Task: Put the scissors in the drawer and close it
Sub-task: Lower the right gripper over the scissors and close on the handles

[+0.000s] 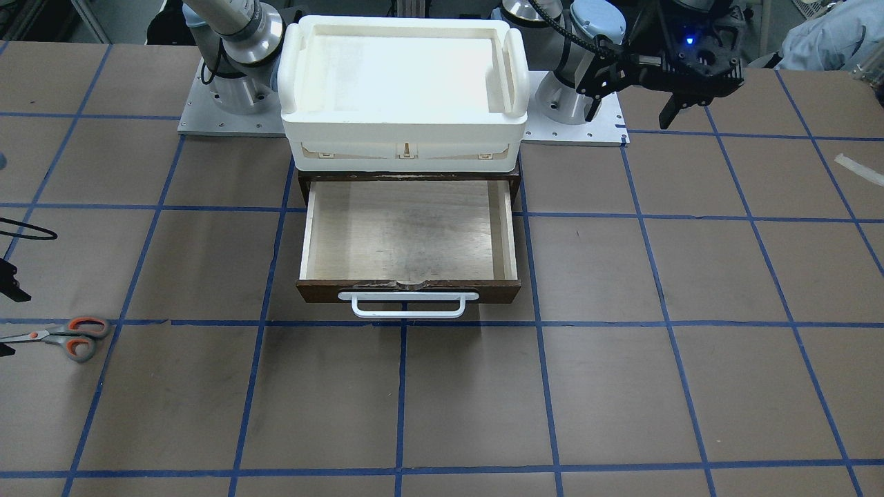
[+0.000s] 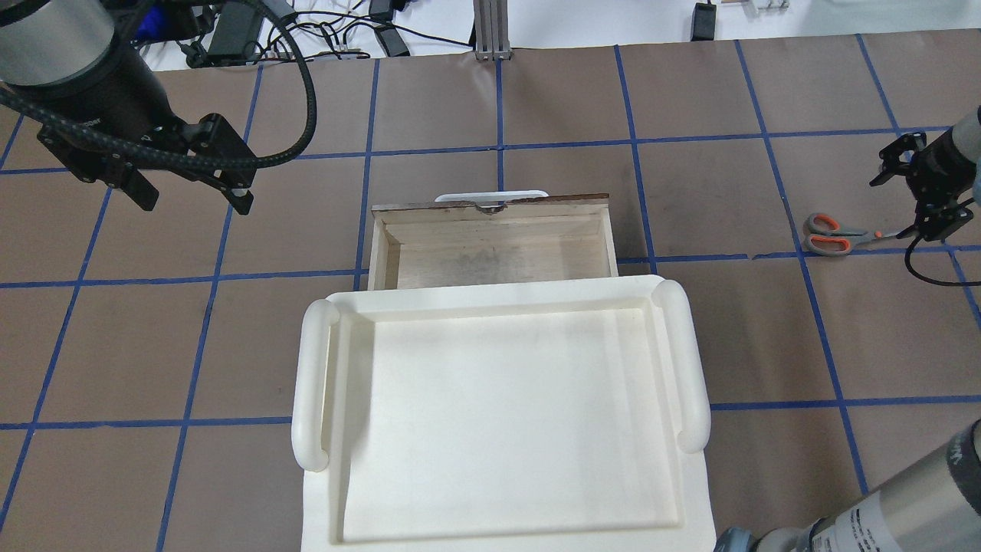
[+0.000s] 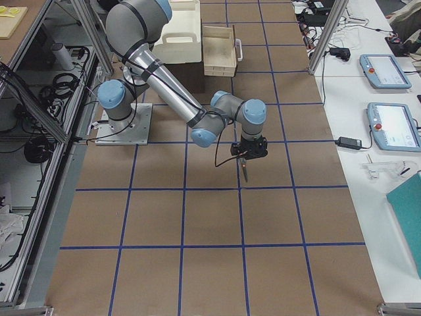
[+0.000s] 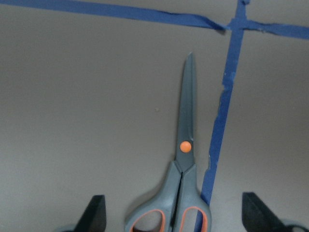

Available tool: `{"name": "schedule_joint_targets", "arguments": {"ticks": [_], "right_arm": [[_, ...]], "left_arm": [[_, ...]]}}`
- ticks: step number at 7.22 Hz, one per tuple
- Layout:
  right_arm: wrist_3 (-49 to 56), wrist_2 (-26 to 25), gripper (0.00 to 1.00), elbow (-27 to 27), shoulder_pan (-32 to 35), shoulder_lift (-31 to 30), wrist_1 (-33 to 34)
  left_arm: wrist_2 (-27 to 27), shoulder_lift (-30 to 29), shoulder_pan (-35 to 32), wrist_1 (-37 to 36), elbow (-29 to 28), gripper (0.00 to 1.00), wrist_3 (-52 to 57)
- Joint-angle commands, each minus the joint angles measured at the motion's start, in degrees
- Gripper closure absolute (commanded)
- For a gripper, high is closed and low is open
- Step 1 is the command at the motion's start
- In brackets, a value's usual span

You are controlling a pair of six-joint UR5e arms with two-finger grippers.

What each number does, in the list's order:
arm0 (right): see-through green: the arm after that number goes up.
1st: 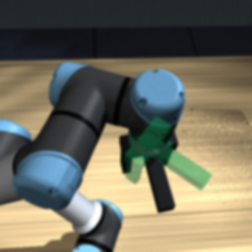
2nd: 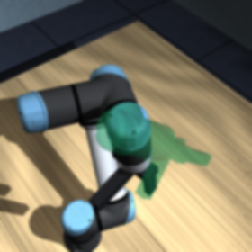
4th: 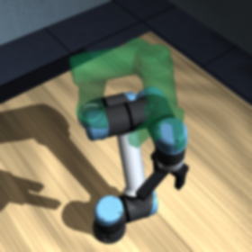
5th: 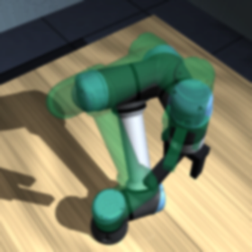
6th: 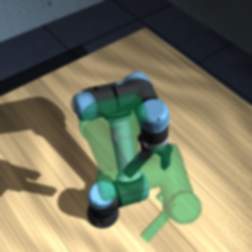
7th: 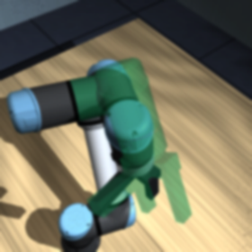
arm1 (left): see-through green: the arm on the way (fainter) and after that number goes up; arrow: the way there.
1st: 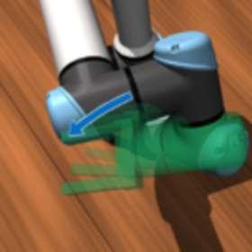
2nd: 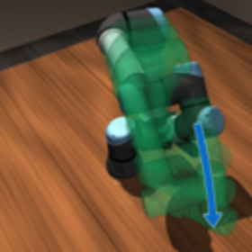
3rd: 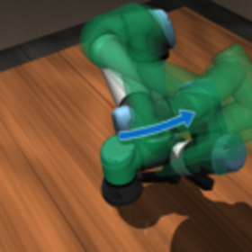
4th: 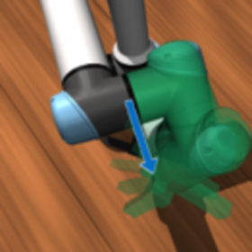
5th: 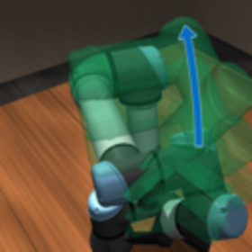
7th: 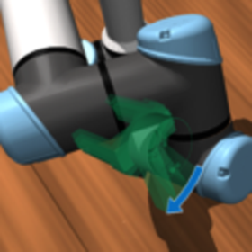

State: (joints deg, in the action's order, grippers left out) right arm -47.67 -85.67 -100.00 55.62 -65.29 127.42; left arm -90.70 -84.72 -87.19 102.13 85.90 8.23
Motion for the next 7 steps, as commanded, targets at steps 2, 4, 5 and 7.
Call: {"name": "schedule_joint_targets", "arguments": {"ticks": [2,4,5,7], "right_arm": [[-2.3,2.8,0.01,-1.9,0.0,1.4,1.1],[-4.4,2.4,0.04,-2.0,0.0,2.8,0.9],[-10.4,1.7,0.1,-2.1,0.0,2.7,-0.1],[-9.1,0.3,0.11,-2.1,0.0,3.5,0.5]], "left_arm": [[0.0,0.0,0.0,0.0,0.0,0.0,0.0],[0.0,0.0,0.0,0.0,0.1,0.0,0.0],[0.0,0.0,0.0,0.0,0.1,0.0,0.0],[0.0,0.0,0.0,0.0,0.0,0.0,0.0]]}}
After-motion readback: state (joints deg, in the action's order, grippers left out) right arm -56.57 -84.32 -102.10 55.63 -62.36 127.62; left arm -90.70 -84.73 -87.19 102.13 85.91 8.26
